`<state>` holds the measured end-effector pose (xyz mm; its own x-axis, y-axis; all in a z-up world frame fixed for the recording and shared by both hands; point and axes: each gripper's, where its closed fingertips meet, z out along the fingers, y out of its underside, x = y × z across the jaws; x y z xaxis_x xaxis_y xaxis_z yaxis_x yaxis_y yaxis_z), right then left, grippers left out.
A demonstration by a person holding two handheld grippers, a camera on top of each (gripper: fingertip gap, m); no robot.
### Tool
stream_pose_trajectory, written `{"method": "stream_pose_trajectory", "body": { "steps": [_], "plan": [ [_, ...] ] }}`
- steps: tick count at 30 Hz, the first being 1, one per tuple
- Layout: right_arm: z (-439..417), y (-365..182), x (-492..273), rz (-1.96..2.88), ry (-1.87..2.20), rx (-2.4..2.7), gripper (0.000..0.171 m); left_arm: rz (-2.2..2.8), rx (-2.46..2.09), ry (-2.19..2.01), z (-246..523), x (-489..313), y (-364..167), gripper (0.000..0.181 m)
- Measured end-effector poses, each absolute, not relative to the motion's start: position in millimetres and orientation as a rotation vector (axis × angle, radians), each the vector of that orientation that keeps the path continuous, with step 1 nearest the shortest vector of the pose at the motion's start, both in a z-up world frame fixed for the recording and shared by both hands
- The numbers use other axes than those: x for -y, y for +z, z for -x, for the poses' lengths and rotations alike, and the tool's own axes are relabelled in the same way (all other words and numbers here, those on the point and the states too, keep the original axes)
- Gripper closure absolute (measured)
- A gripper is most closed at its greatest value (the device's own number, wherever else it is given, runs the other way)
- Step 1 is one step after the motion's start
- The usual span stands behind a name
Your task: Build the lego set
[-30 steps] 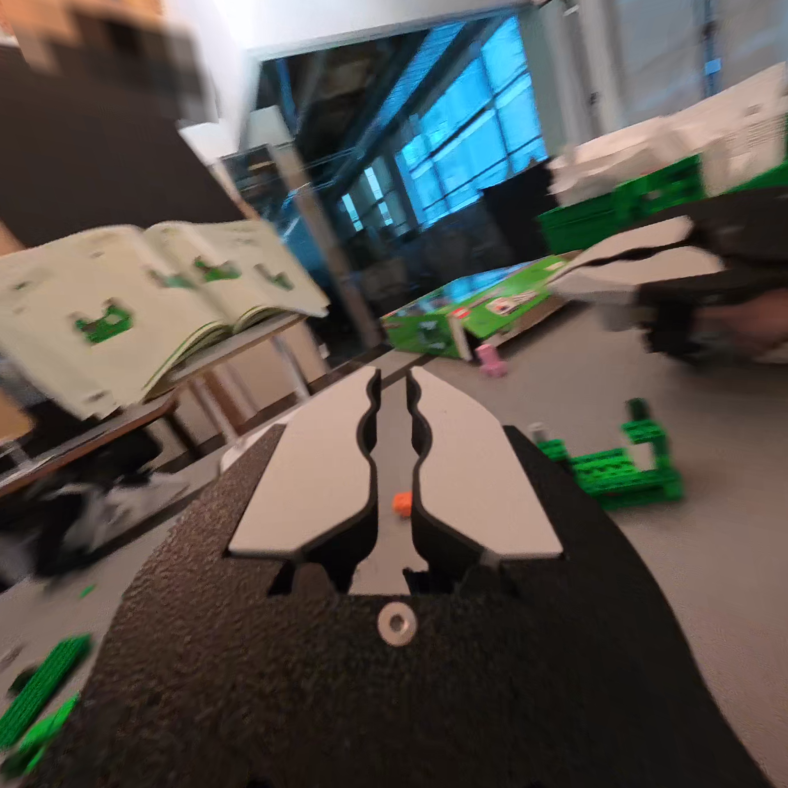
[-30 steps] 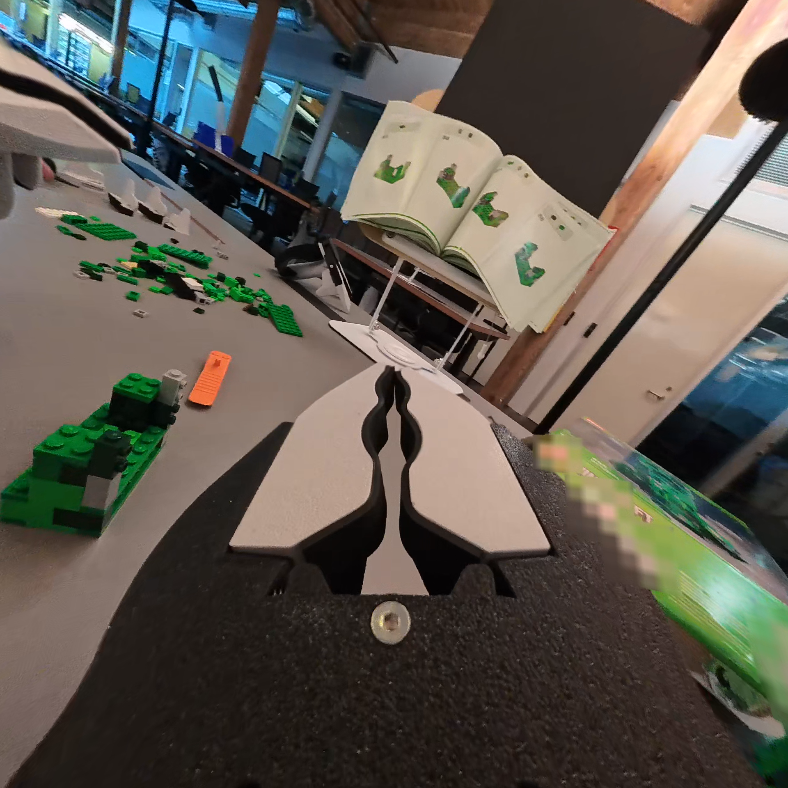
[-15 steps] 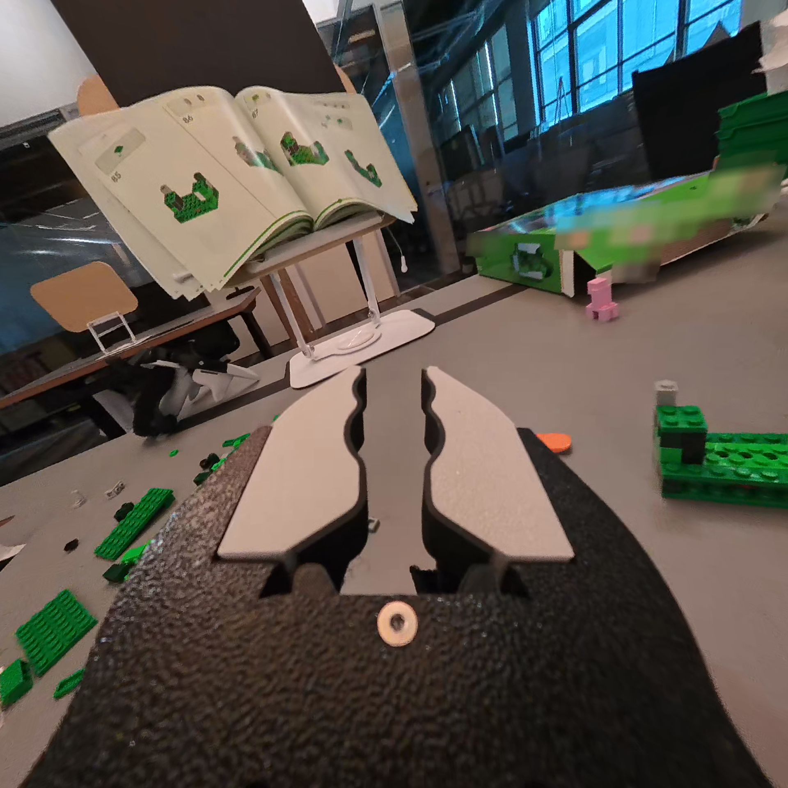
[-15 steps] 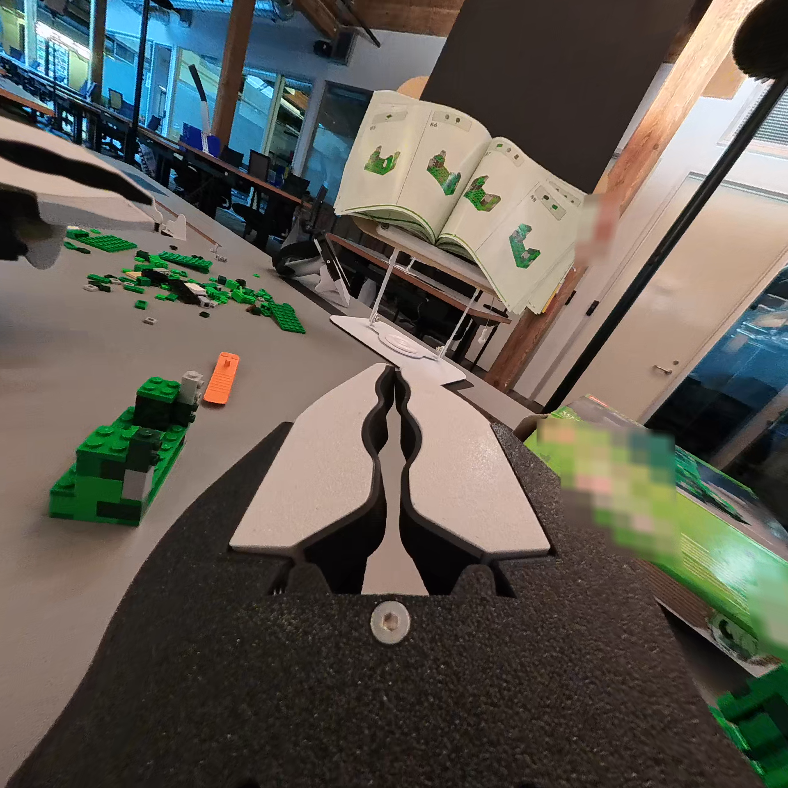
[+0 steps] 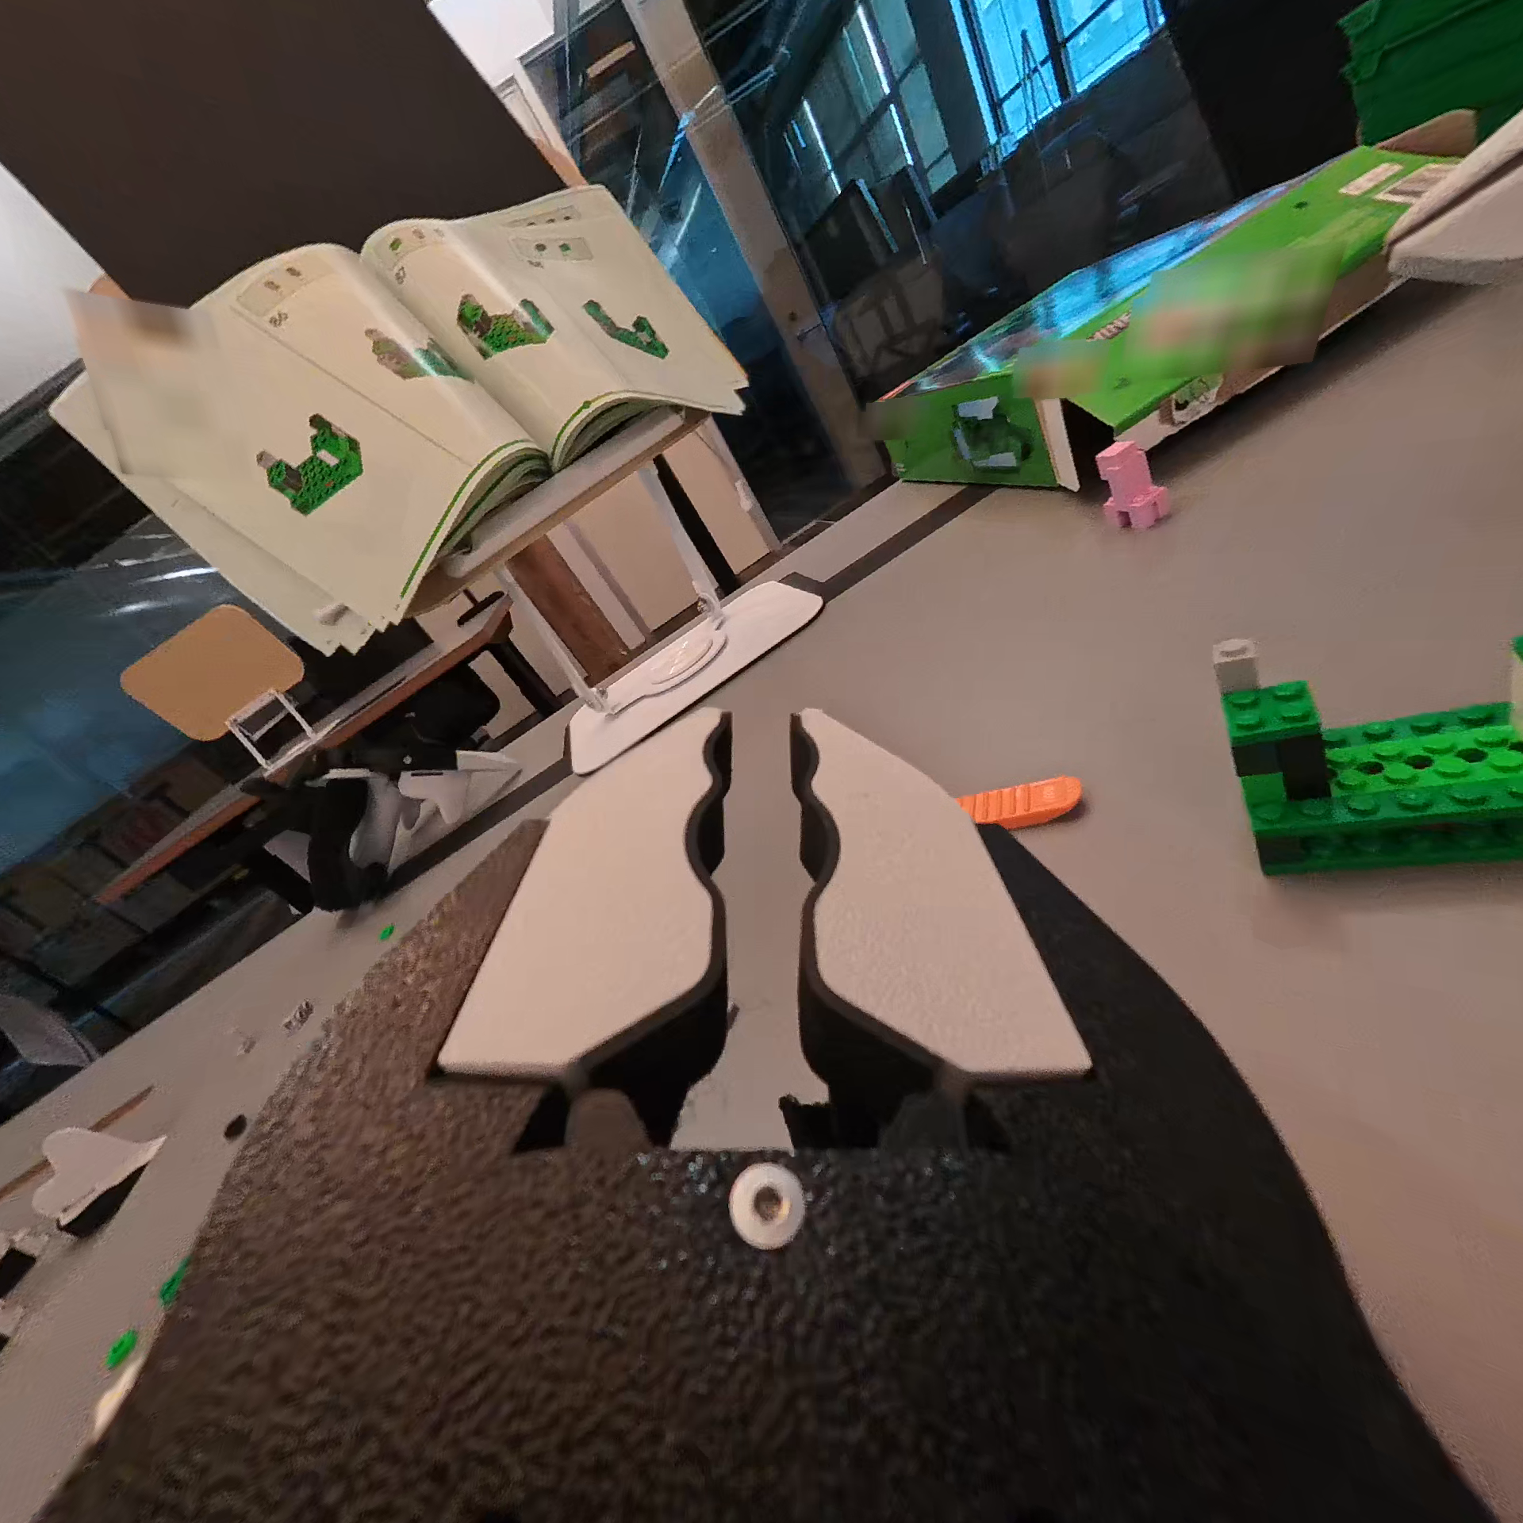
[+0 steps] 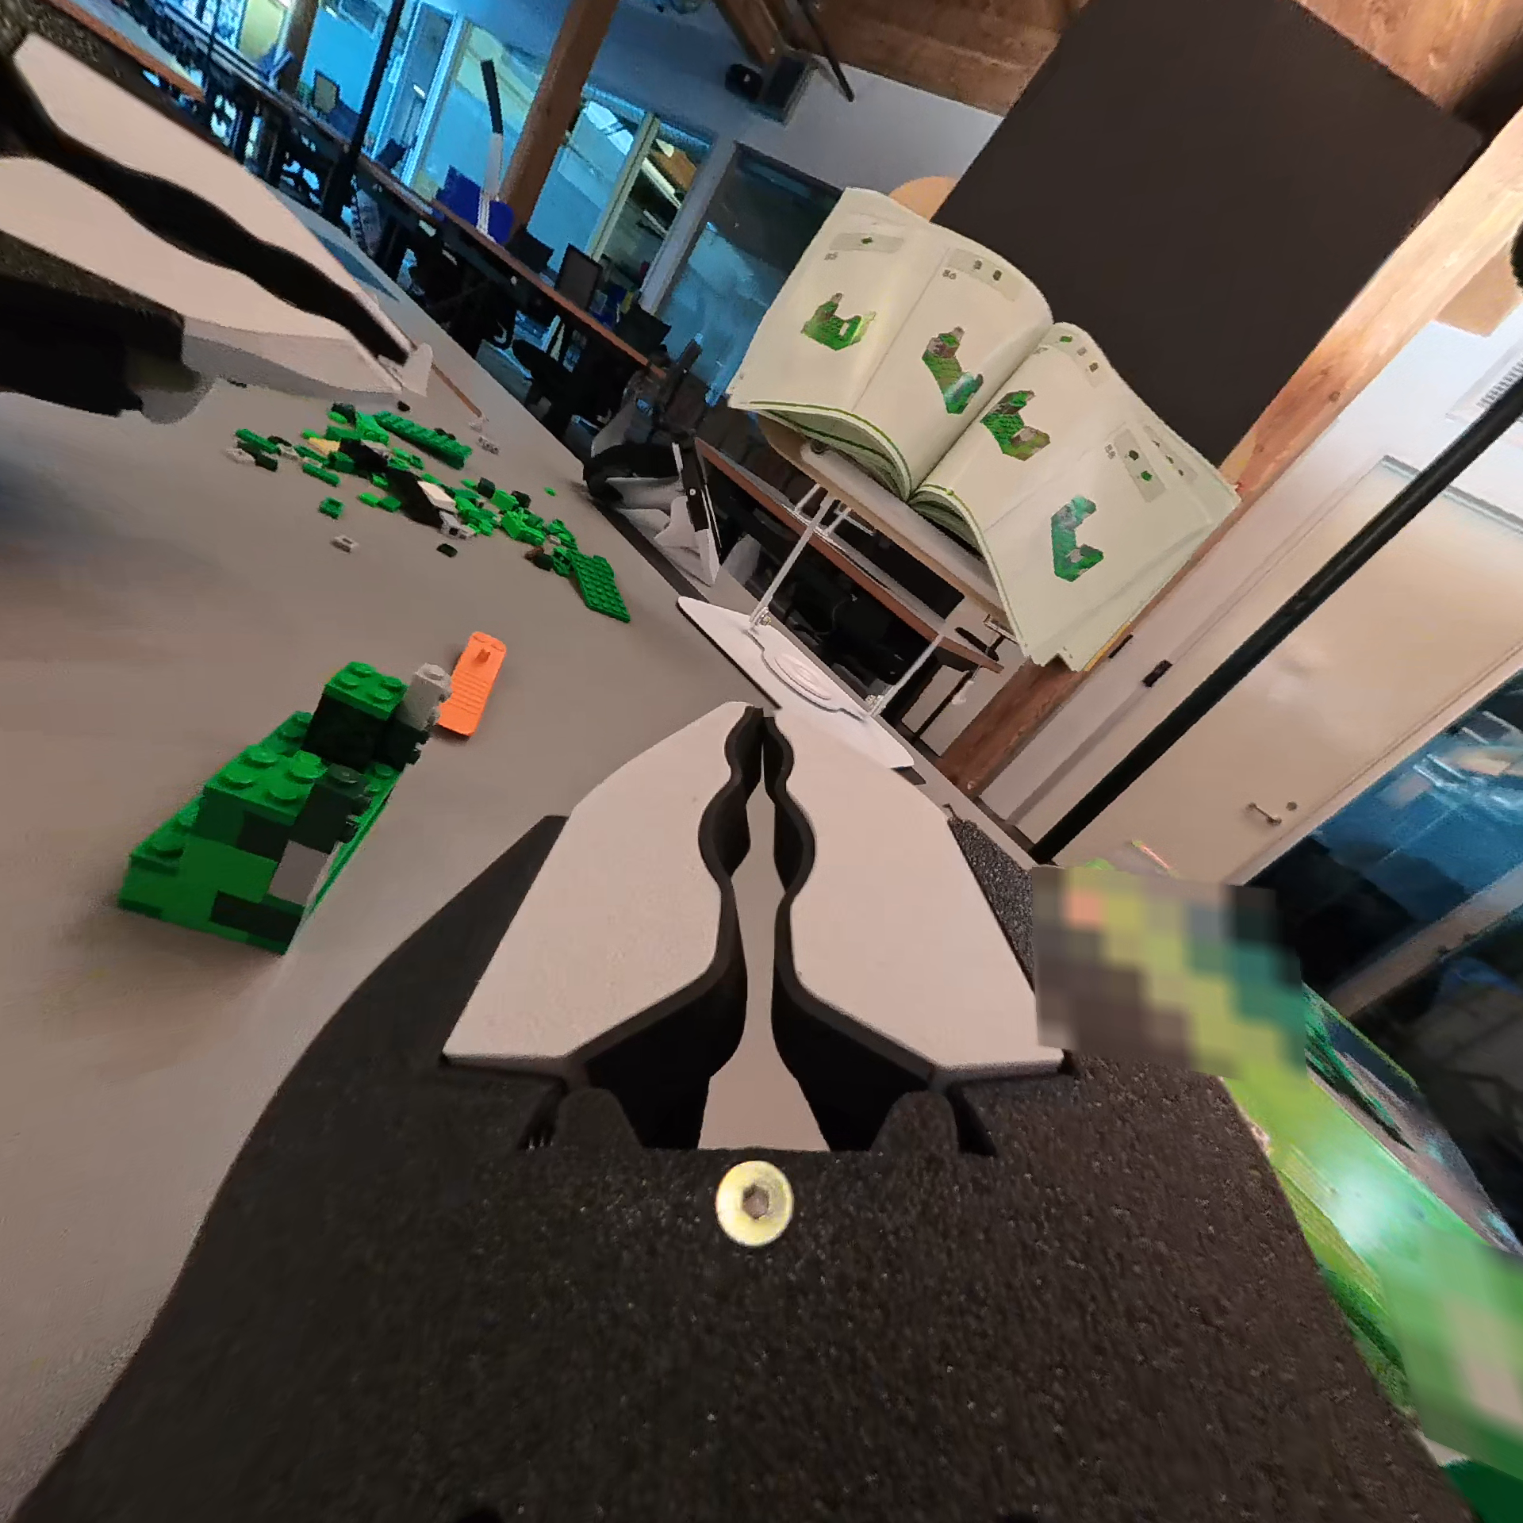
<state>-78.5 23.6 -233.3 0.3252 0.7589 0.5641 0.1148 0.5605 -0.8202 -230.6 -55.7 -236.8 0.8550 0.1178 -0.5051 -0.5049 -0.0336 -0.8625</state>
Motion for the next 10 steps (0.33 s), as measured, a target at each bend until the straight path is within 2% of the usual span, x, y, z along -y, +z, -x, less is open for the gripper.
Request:
{"method": "stream_pose_trajectory", "body": {
  "steps": [10],
  "plan": [
    [77.0,-231.6,-25.3,0.919,0.51,1.173,0.171,1.512,-0.404,0.475,216.5,55.9,-237.8,0.175]
  ]
}}
